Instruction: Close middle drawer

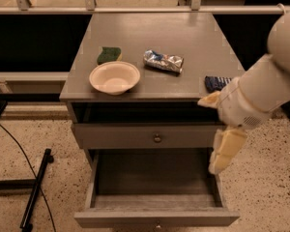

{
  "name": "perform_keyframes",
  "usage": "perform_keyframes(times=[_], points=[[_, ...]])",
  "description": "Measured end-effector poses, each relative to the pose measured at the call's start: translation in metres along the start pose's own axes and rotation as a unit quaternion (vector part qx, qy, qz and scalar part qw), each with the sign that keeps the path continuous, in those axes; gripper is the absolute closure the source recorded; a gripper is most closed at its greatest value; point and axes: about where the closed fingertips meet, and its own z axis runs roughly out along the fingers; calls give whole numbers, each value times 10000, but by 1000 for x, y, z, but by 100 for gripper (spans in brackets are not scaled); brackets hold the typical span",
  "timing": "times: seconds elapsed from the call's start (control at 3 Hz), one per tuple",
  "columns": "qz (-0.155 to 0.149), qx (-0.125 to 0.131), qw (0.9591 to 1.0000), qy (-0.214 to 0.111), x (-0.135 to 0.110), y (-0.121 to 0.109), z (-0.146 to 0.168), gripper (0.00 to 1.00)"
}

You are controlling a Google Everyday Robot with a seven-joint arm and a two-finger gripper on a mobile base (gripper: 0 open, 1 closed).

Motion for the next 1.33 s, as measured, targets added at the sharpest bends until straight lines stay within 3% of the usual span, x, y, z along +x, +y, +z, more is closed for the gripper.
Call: perform_keyframes(times=[0.33, 0.67, 1.0, 1.33], points=[[-72, -192, 9987, -458, 28, 32, 101, 0], [-77, -185, 9987, -459, 28, 31, 100, 0], [-41, 47, 9985, -535, 35, 32, 111, 0], [69, 105, 9937, -1111, 47, 78, 171, 0]])
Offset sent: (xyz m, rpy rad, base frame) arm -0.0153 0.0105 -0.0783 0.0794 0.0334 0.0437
